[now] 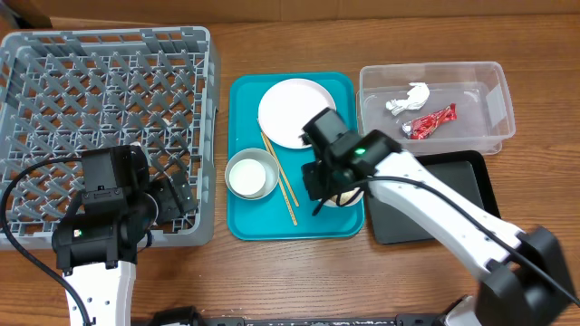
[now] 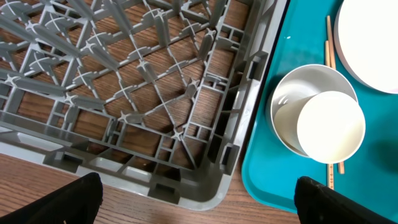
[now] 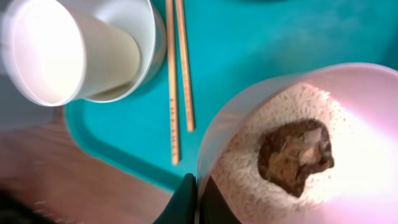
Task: Sort waste into correct bins and load items into the dishwasher
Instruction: 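Grasp the rim of the small rice plate with the right gripper, then lift the rice plate over the black tray and tip rice out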
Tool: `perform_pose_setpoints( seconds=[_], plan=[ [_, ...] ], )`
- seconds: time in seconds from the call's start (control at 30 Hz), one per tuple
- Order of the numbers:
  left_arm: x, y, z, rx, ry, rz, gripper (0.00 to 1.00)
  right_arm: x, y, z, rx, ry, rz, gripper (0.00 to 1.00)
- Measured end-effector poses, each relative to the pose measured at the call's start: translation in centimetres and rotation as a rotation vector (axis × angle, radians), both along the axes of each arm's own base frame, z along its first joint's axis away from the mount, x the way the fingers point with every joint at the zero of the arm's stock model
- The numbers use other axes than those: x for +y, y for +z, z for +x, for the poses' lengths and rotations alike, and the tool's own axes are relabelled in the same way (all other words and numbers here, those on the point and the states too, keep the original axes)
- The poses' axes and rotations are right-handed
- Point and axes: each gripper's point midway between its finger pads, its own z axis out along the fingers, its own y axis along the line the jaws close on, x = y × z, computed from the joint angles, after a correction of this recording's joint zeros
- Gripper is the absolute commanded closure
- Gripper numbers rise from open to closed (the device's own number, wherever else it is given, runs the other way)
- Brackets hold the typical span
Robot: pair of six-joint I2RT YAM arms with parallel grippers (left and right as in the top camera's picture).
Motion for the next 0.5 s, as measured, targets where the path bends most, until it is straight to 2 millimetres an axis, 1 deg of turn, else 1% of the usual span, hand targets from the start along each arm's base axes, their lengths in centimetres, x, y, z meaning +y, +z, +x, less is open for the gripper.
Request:
perform_pose_setpoints(
  seconds=[0.03,0.1,0.2,0.3,0.4,0.47,0.5],
  plan=[
    [0.0,0.0,0.0,0.000,0.000,0.000,0.00,-0.6,1.0,0.1,0.000,-0.029,0.019,0.96],
    [0.0,0.0,0.0,0.000,0.000,0.000,0.00,-2.4,2.8,0.6,0.001,-0.106,0.057,0.96],
    [0.0,-0.1,0.0,0.003,0.000,0.000,0.00,-5.4,4.5,1.8,0.026,-0.222,0.126,0.96],
    [0.0,-0.1,0.0,0.004,0.000,-0.001,0.00,-8.4,5.1,3.1,0.081,-0.323,0.208,0.96],
    [0.0,-0.1,0.0,0.004,0.000,-0.001,0.00,-10.9,5.6,4.1,0.116,-0.370,0.318,0.96],
    [0.0,-0.1,0.0,0.004,0.000,-0.001,0.00,-12.1,5.5,4.2,0.133,-0.373,0.384,0.96],
    [0.0,-0.1,0.0,0.005,0.000,-0.001,0.00,-12.9,5.2,4.0,0.153,-0.377,0.428,0.96]
  ],
)
